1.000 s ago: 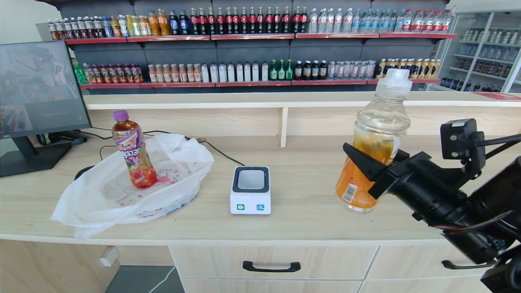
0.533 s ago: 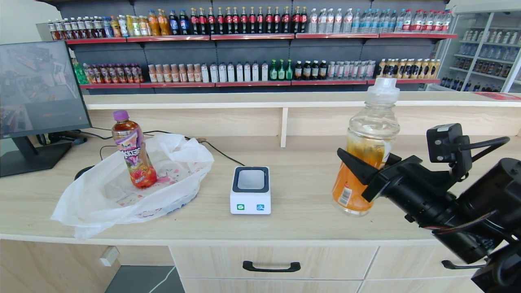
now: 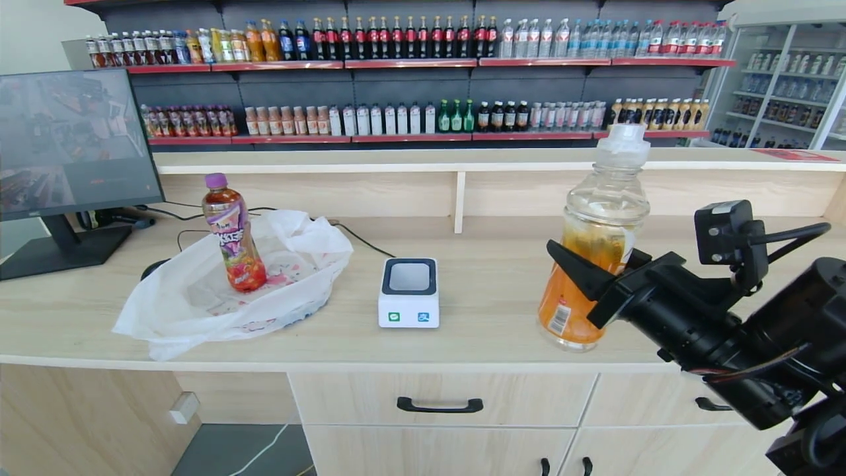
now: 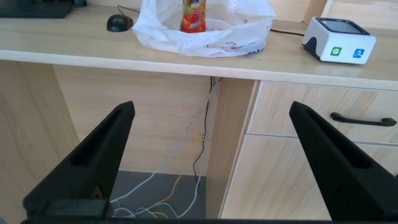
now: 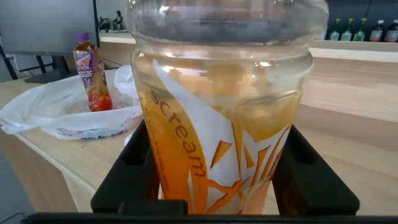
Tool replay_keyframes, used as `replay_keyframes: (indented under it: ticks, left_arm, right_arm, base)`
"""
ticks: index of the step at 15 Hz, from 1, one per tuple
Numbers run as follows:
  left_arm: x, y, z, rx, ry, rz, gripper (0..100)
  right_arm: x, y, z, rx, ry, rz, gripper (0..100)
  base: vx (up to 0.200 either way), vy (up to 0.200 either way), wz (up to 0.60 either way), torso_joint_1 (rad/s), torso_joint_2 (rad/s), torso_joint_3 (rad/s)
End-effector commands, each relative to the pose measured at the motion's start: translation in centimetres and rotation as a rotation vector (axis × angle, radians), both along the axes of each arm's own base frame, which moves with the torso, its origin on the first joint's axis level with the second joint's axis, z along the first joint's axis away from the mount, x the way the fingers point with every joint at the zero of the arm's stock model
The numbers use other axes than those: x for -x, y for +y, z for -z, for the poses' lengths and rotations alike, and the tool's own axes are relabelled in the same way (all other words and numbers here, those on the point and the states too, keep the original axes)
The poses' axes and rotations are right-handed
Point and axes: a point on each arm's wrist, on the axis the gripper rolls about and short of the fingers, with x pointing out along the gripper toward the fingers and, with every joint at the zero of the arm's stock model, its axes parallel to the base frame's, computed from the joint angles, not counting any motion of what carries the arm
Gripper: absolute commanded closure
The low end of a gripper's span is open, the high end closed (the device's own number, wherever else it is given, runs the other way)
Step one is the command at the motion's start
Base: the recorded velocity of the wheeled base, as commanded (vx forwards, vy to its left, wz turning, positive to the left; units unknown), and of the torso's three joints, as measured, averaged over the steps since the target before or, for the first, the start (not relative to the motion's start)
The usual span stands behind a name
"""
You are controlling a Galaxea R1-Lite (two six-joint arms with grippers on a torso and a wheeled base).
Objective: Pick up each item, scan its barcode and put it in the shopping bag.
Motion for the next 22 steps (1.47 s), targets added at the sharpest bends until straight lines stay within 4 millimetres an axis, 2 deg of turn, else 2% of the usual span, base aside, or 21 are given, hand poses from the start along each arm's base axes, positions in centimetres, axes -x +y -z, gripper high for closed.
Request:
replay_keyframes:
  ticks: [1,15,22]
  left_arm:
    - [0.00,0.00,0.00,0.000,0.000,0.000,0]
    - [0.00,0.00,0.00,0.002,0.000,0.000,0]
    - [0.00,0.00,0.00,0.000,0.000,0.000,0]
  right_arm:
    - [0.02,-0.01,0.01,0.000,0.001,0.001,100]
    - [-0.20,0.10,-0.06,0.024,-0.019,0.009,100]
    - [0.34,-0.15,-0.57,0.015,-0.035,0.007,100]
  base:
    - [0.000,0.200,0.00,0.027,0.02,0.002]
    - [0.000,0.200,0.00,0.004,0.01,0.002]
    - [0.000,0.000,0.00,0.000,0.00,0.000]
